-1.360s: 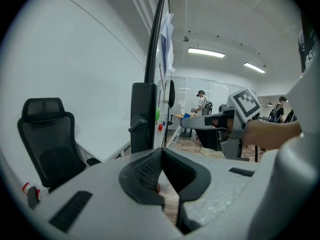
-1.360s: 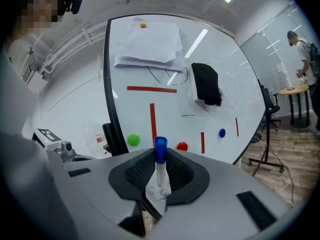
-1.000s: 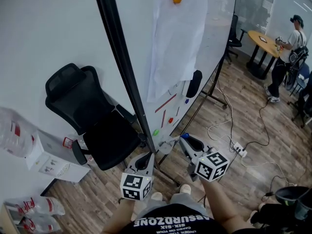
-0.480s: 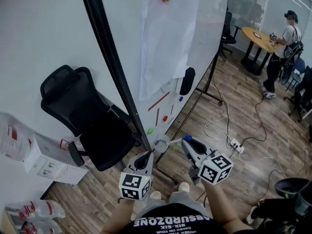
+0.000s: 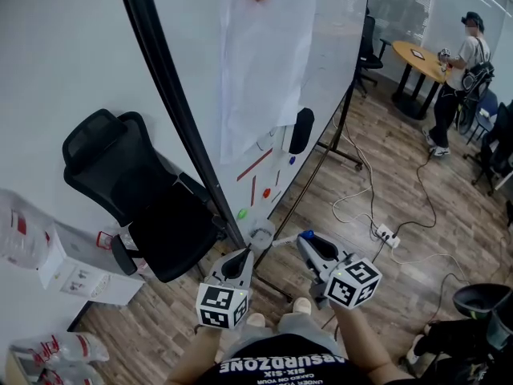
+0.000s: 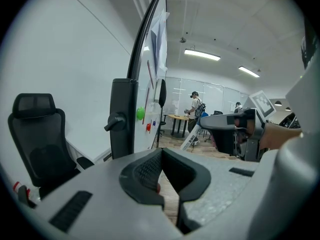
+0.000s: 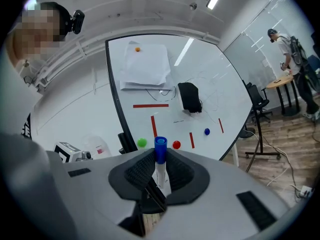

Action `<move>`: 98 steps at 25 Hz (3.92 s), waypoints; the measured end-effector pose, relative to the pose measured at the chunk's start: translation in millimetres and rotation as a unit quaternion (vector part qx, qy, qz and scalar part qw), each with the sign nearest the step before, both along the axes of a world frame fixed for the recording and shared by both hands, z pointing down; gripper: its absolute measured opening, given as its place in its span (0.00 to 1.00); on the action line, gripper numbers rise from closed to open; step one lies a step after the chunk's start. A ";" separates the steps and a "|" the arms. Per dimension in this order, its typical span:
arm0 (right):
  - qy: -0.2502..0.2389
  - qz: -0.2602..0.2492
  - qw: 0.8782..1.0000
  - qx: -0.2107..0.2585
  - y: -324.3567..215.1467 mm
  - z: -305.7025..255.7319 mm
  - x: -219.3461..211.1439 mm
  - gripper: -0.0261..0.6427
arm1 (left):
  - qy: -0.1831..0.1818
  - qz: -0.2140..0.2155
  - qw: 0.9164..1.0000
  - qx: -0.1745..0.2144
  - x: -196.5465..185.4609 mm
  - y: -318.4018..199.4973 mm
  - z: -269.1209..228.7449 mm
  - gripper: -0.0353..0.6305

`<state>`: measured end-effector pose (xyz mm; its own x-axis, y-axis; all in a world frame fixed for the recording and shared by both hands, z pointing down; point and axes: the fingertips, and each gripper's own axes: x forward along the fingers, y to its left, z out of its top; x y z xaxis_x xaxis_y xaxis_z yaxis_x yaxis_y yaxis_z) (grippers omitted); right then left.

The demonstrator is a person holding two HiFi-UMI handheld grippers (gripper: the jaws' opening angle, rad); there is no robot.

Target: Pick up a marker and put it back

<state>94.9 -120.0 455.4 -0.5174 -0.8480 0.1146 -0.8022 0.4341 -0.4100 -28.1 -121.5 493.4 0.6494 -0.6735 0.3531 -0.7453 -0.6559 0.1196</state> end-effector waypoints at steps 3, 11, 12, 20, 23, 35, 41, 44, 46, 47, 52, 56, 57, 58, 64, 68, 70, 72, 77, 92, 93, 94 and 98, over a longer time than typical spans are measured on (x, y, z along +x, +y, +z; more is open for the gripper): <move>0.007 0.002 1.000 -0.005 3.8 6.1 -1.0 0.13 | -0.001 0.003 1.000 -0.002 1.9 1.6 2.0 0.06; 0.039 0.004 0.999 -0.017 11.9 20.7 -3.8 0.13 | 0.000 0.011 1.000 -0.006 6.5 6.5 2.5 0.06; 0.044 0.004 0.999 -0.019 12.6 23.3 -4.0 0.13 | 0.000 0.012 1.000 -0.007 7.6 7.3 2.9 0.06; 0.096 0.006 0.995 -0.036 19.5 47.1 -8.6 0.13 | 0.001 0.023 1.000 -0.012 16.5 15.2 5.3 0.06; 0.112 0.006 0.993 -0.043 23.2 55.5 -12.1 0.13 | 0.003 0.026 1.000 -0.016 19.2 17.6 7.5 0.06; 0.138 -0.002 0.989 -0.061 31.9 76.3 -18.2 0.13 | -0.001 0.034 0.999 -0.028 25.6 17.0 19.4 0.06; 0.138 0.000 0.988 -0.062 31.0 77.3 -18.7 0.13 | 0.003 0.036 0.999 -0.033 25.6 17.3 21.8 0.06; 0.138 0.002 0.989 -0.061 29.8 76.9 -17.6 0.13 | 0.002 0.037 0.999 -0.033 25.6 15.6 21.9 0.06; 0.138 0.003 0.989 -0.061 28.7 76.5 -16.6 0.13 | 0.002 0.037 0.999 -0.033 25.5 13.7 22.2 0.06; 0.138 0.003 0.989 -0.061 28.4 76.5 -16.3 0.13 | 0.002 0.037 0.999 -0.032 25.4 12.8 22.1 0.06; 0.143 0.003 0.988 -0.060 27.5 77.0 -15.7 0.13 | 0.004 0.036 0.999 -0.031 26.0 9.0 21.7 0.06; 0.146 0.004 0.988 -0.055 26.0 73.1 -13.6 0.13 | 0.005 0.034 0.999 -0.031 26.1 6.9 21.0 0.06; 0.147 0.004 0.988 -0.054 25.3 71.5 -12.8 0.13 | 0.005 0.034 0.999 -0.031 25.7 6.4 21.0 0.06; 0.146 0.004 0.988 -0.052 24.4 70.0 -11.9 0.13 | 0.005 0.033 0.999 -0.032 25.2 5.9 21.1 0.06; 0.132 0.006 0.990 -0.044 20.5 56.4 -6.3 0.13 | 0.005 0.026 0.999 -0.033 22.1 4.2 21.7 0.06; 0.127 0.008 0.991 -0.030 16.2 42.9 -4.1 0.13 | 0.007 0.021 0.999 -0.034 19.7 2.9 21.9 0.06; 0.124 0.010 0.992 -0.022 14.4 34.8 -2.9 0.13 | 0.007 0.020 0.999 -0.034 18.6 2.6 21.7 0.06; 0.124 0.013 0.992 -0.011 13.1 25.9 -1.5 0.13 | 0.008 0.018 0.999 -0.033 17.8 2.2 21.3 0.06; 0.122 0.013 0.992 0.017 9.5 0.5 -1.1 0.13 | 0.011 0.011 0.999 -0.032 15.2 -0.3 19.4 0.06; 0.127 0.007 0.990 0.057 -4.7 -31.3 -2.3 0.13 | 0.011 -0.004 1.000 -0.028 6.8 -3.6 13.0 0.06; 0.127 0.005 0.990 0.060 -6.5 -32.9 -3.6 0.13 | 0.011 -0.006 1.000 -0.028 6.0 -3.7 12.9 0.06; 0.127 0.003 0.990 0.062 -8.3 -34.4 -5.1 0.13 | 0.011 -0.007 1.000 -0.028 5.2 -3.8 12.9 0.06; 0.129 -0.009 0.989 0.073 -15.2 -40.8 -13.7 0.13 | 0.010 -0.014 0.999 -0.028 0.9 -4.7 12.7 0.06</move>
